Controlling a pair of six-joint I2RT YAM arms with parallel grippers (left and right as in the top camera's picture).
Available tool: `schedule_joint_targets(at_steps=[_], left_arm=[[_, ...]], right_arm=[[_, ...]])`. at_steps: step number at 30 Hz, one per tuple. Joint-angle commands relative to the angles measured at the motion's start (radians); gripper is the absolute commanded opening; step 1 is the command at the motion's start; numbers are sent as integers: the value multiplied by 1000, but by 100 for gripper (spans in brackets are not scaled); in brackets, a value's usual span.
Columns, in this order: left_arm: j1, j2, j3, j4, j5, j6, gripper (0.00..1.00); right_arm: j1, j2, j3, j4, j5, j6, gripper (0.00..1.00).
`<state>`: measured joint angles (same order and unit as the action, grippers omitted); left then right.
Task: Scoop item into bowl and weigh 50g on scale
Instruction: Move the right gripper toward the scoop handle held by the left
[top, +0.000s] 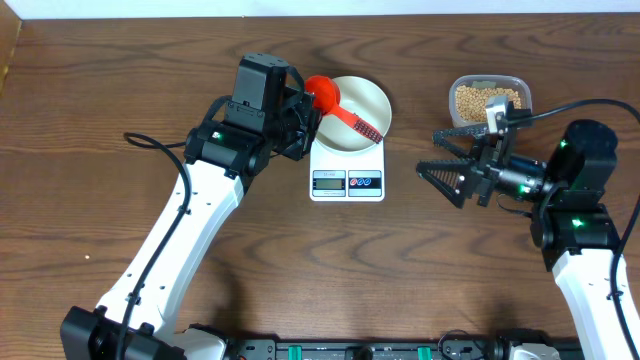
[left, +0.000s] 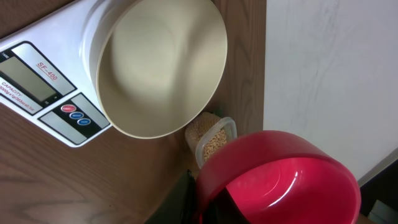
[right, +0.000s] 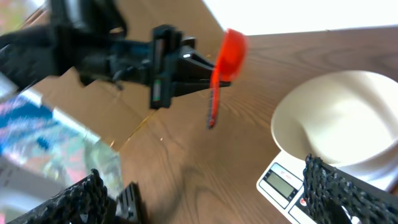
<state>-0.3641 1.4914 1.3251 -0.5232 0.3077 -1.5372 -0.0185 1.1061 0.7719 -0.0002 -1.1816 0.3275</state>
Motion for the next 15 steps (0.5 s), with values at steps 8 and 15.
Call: schedule_joint_targets(at_steps=[8,15], left_arm=[[-2,8,10,-2,-14,-10,7],[-2,8,10,-2,-14,-47,7]], right_arm=[[99,9,19,-57,267,109,99],[132,9,19,-95,315,121,99]])
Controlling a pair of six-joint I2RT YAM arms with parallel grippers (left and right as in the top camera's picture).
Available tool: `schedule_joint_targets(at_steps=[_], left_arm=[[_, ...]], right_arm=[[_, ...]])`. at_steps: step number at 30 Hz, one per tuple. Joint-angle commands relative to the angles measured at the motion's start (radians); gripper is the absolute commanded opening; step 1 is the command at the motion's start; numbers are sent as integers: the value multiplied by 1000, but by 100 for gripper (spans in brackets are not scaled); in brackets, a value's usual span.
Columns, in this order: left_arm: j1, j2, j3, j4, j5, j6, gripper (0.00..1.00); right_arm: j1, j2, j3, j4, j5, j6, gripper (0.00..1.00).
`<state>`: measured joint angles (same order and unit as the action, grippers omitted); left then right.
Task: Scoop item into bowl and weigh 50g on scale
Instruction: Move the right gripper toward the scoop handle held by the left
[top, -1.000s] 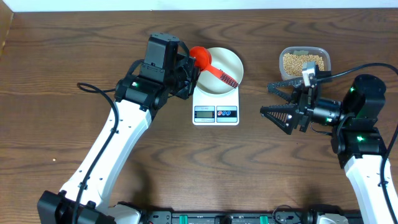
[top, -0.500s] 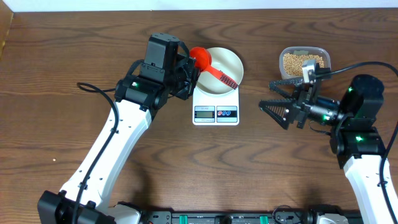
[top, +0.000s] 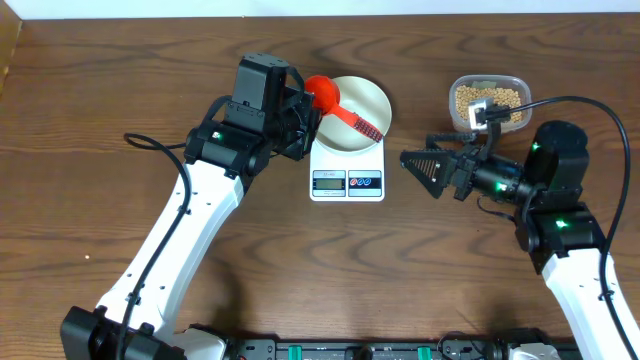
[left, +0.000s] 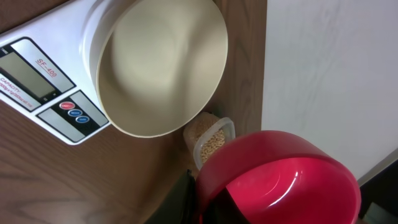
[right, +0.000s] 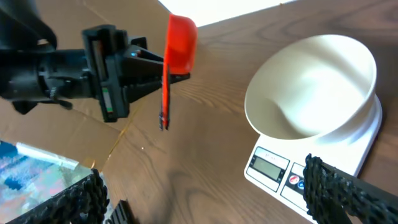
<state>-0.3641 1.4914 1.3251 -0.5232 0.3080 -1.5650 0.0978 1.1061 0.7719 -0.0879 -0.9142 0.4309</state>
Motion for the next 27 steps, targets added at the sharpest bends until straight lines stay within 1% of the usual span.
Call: schedule_joint_targets(at_steps=[1,9,13,15,27], left_arm=[[-2,8,10,-3,-15,-19,7],[-2,8,10,-10,-14,-19,7],[-2,8,10,-10,-14,-19,7],[-2,8,10,-13,-14,-19,7],[-2,8,10,-18,-13,-19,7]], right_arm=[[17,9,19,-9,48,18,99],[18,9,19,-9,52,18,99],[19,14,19,-20,52,18,95],[22,17,19,-21,51,18,95],[43,27,19,-18,51,72,94]])
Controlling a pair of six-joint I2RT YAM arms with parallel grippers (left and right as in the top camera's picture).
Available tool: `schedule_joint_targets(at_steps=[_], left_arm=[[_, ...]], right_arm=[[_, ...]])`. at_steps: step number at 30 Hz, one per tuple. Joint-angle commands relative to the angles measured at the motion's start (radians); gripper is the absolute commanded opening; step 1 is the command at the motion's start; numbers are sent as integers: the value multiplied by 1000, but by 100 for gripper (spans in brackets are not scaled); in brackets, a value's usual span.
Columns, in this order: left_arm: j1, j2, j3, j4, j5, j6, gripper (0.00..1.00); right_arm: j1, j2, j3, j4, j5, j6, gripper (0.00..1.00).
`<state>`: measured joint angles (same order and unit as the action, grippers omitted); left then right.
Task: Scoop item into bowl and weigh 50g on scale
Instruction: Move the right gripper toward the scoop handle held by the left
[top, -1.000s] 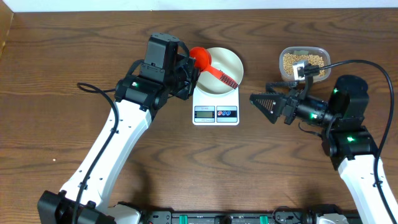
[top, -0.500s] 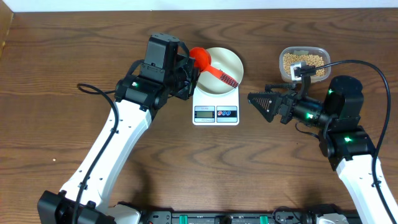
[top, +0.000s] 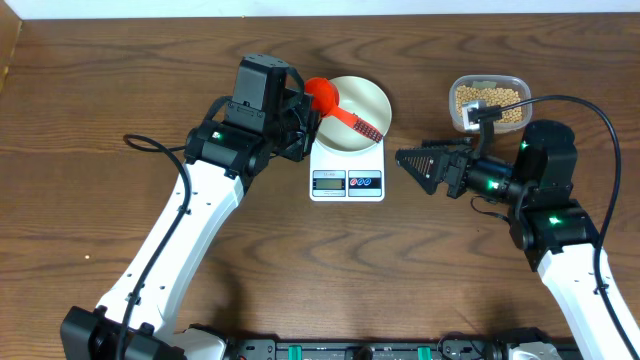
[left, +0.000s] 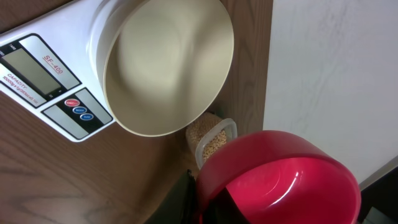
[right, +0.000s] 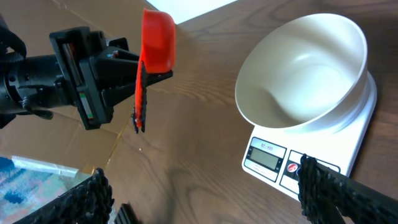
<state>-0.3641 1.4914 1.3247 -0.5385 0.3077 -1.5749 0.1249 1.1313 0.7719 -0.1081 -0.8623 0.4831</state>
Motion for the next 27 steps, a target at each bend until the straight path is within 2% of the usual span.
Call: schedule_joint_targets(at_steps=[1,27], left_arm=[[-2,8,11,-4,-13,-9,7],[-3,8,11,-25,-13,-14,7]], right_arm=[[19,2,19,3,0,23,94],[34,2,19,3,0,63,95]])
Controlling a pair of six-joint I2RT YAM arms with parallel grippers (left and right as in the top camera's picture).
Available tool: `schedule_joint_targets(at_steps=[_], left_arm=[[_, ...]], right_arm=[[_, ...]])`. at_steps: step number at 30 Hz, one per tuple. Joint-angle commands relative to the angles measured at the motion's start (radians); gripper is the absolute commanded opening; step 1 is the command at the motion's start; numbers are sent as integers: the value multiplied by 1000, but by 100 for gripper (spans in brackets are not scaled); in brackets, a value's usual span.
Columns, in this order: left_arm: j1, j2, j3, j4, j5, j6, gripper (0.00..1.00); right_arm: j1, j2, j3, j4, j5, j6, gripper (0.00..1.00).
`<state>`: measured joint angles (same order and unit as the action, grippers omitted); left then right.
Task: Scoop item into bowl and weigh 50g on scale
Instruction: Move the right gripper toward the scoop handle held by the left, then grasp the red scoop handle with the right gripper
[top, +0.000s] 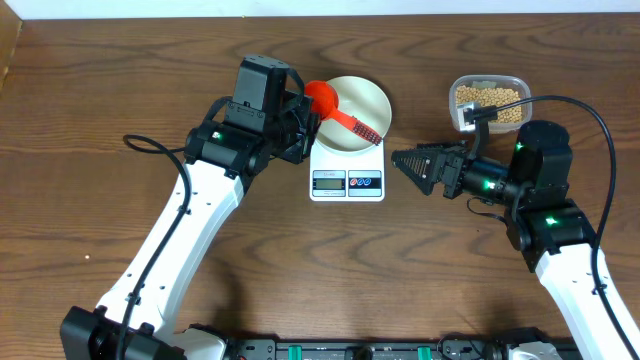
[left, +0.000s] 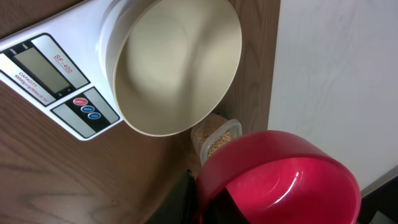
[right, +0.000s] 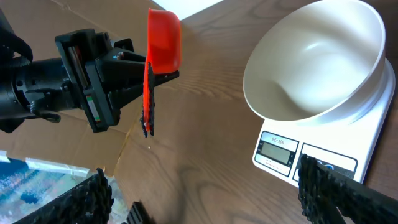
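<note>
A cream bowl (top: 362, 100) sits empty on the white scale (top: 347, 181). My left gripper (top: 307, 112) is shut on the cup end of a red scoop (top: 326, 99), held over the bowl's left rim with its handle (top: 364, 129) slanting across the bowl. In the left wrist view the scoop (left: 280, 180) is empty above the bowl (left: 177, 68). My right gripper (top: 408, 164) stands open just right of the scale, pointing left at it. In the right wrist view the scoop (right: 163, 45) hangs edge-on, left of the bowl (right: 314, 56).
A clear tub of tan grains (top: 488, 97) stands at the back right, behind my right arm (top: 545, 190). My left arm (top: 190, 220) stretches from the front left up to the scale. A black cable (top: 150, 145) loops beside it.
My right gripper has shifted a little further left toward the scale, still open. The left gripper and scoop have shifted slightly, so the bowl sits a bit further right in the left wrist view.
My right gripper stood open in front of the grain tub, well right of the scale. It then sat closer to the scale at each moment, and now is just beside it. All the while my left gripper held the empty red scoop over the bowl's left rim.
</note>
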<state>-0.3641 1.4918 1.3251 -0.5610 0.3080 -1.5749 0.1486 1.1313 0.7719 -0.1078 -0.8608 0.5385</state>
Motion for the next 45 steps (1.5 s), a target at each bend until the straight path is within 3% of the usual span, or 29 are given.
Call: schedule_joint_targets(at_steps=[1,25,35,45], left_arm=[[-10,8,10,-2,-14,-25,7],[-71,26,10,5,-111,-114,7],[-78,40,10,5,-111,-133,7],[-78,44,10,10,-125,-145,7]], right_arm=[[10,2,19,3,-2,25,95],[14,24,19,11,-2,45,96],[63,87,19,95,-2,45,97],[63,140,19,180,-2,53,85]])
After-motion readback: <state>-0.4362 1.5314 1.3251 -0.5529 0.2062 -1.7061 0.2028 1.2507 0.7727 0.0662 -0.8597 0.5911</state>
